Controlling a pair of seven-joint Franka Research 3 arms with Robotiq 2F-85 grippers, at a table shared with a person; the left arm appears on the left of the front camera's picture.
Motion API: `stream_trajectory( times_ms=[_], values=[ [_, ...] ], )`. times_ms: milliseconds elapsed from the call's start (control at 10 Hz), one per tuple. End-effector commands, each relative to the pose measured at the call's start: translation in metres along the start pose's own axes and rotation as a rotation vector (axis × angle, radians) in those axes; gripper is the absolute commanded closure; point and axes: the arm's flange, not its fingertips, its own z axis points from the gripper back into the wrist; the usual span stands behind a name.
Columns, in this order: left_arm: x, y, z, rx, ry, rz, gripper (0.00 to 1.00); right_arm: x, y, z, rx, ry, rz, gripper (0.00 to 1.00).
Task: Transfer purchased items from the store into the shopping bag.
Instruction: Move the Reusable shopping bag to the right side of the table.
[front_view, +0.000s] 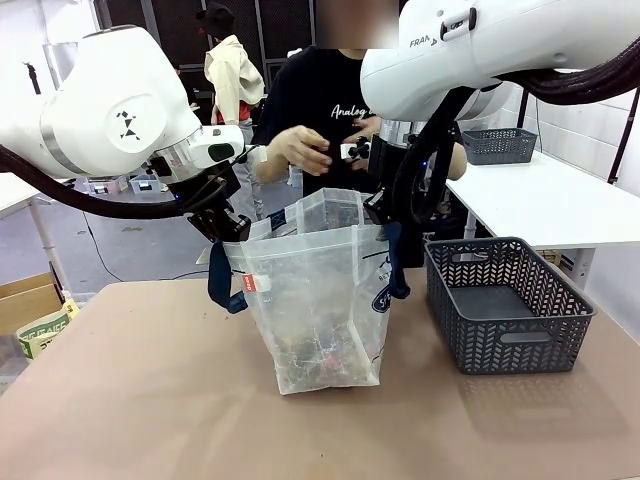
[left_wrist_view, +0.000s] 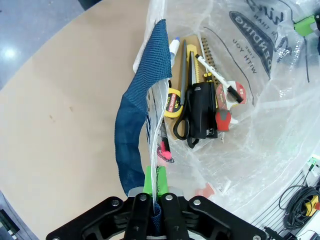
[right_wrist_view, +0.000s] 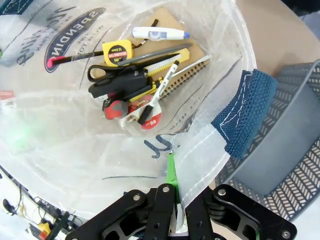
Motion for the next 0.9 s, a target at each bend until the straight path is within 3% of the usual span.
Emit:
stream_trajectory(
  times_ms=[0,800],
  values=[
    [-0.0003,0.0004,0.0014,0.001,-0.002,0.01,1.0,0.0,-0.0003,0.0015,-0.003,-0.005,-0.001,1.0],
    [-0.0003,0.0004,0.0014,0.001,-0.002,0.01,1.0,0.0,-0.0003,0.0015,-0.003,-0.005,-0.001,1.0]
  ],
)
